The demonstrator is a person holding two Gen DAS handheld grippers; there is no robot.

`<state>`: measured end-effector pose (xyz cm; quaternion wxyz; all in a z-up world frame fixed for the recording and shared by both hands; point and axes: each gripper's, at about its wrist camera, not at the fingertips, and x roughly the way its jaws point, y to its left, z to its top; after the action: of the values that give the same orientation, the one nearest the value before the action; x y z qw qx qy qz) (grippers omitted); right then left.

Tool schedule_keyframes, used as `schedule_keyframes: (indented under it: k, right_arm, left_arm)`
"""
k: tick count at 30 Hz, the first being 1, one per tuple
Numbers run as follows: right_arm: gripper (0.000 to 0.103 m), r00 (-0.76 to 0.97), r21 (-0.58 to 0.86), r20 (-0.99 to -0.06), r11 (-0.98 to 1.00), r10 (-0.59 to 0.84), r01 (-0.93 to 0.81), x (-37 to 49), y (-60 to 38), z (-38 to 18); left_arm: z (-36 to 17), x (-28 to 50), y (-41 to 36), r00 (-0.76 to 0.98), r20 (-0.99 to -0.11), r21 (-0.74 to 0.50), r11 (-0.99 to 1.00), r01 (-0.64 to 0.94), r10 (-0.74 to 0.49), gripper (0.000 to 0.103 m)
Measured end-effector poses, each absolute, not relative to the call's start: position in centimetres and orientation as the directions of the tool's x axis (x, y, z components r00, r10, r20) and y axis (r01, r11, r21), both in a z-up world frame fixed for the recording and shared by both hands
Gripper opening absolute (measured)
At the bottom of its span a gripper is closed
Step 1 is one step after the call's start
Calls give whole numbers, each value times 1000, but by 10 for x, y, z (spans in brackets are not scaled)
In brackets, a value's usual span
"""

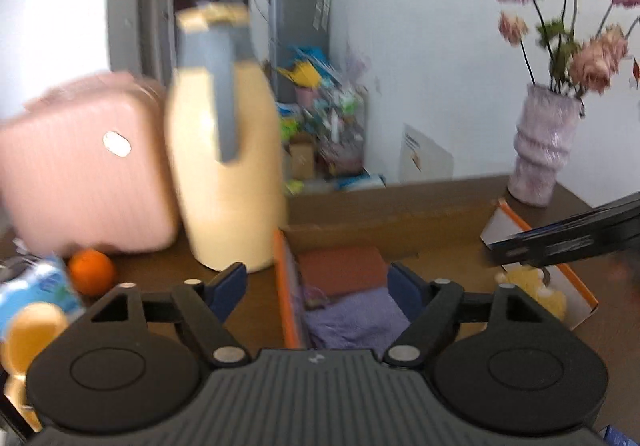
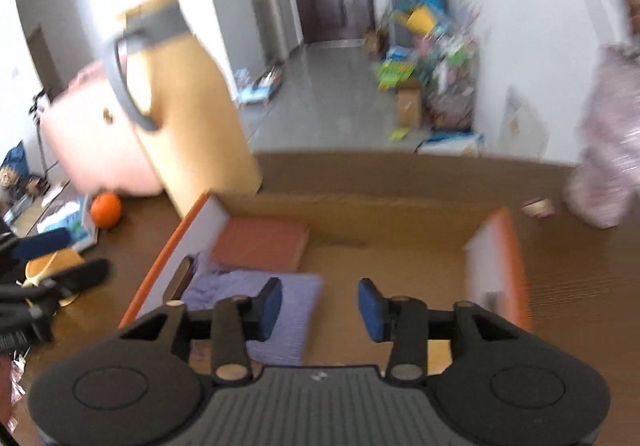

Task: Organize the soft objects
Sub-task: 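Carry the lavender pouch into the box and open the left gripper, then move both tools back toward the remaining soft items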

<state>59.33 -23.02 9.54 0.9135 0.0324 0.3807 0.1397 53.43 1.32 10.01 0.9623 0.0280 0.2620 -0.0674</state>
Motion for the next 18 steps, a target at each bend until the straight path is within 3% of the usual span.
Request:
schedule_keyframes:
  k: [6,18]
  right_arm:
    - [64,815,61,-552,984,175,-169,502,-299,137]
    - [64,882,55,-429,980,194,-190,373,-321,149]
  left_arm:
    - [129,465,45,910,-414,21,999,47,-34,93]
    - [152,355,47,936,-352,34,999,42,-27,94]
